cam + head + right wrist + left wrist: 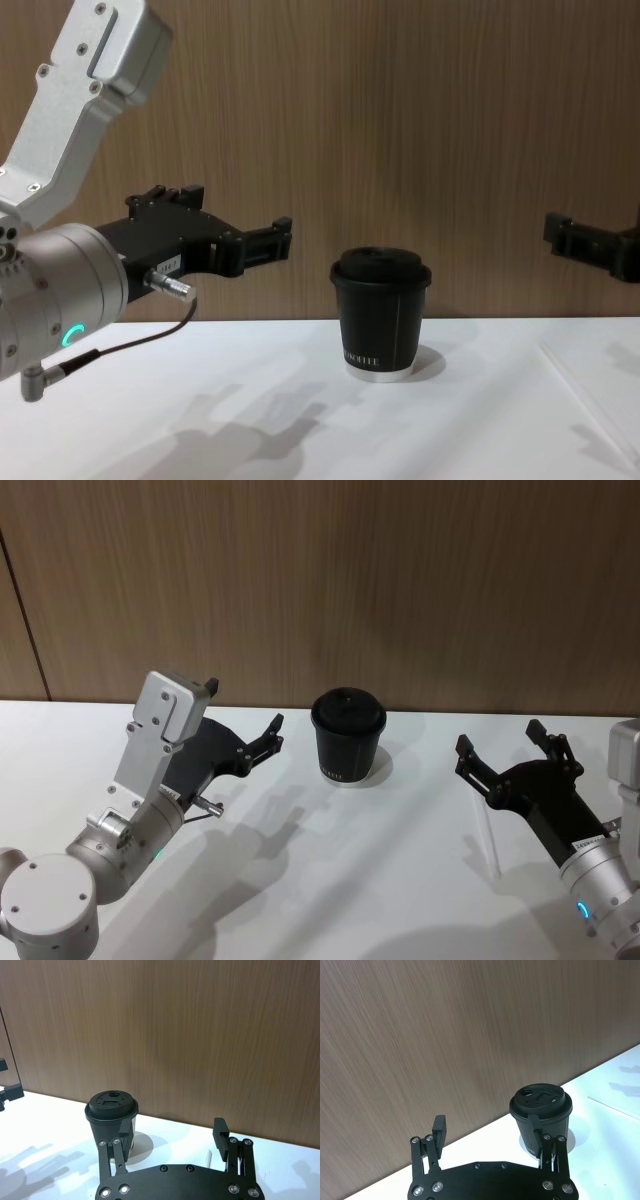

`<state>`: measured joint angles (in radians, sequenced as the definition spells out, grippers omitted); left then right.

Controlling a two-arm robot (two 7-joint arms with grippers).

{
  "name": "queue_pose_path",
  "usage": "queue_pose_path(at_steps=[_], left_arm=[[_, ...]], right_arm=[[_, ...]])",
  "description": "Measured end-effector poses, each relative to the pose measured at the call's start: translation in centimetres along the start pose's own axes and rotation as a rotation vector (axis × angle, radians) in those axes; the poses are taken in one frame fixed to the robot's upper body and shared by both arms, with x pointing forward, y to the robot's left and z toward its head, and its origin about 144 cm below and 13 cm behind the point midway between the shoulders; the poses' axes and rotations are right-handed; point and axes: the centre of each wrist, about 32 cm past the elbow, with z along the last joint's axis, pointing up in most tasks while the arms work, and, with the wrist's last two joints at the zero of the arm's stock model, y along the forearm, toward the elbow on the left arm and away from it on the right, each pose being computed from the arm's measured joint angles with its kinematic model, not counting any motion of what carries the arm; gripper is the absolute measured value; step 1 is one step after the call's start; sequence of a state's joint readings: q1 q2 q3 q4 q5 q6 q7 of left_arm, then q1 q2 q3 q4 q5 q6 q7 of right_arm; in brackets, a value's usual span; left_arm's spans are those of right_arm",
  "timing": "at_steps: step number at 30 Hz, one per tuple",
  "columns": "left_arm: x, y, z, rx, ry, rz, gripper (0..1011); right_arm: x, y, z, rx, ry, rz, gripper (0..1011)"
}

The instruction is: Pick up the straw with one hand, pass it to the other hand, and insert it into the cup.

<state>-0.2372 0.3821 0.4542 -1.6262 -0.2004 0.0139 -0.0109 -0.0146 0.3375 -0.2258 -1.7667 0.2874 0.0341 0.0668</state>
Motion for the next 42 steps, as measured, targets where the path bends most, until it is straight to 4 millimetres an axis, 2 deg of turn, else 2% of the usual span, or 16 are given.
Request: queue_pose_path(at_steps=[42], left_arm=[[0.0, 0.0, 0.0, 0.0, 0.0, 0.0, 1003]], right_arm=[[0.0, 0.0, 0.0, 0.0, 0.0, 0.0, 1001]])
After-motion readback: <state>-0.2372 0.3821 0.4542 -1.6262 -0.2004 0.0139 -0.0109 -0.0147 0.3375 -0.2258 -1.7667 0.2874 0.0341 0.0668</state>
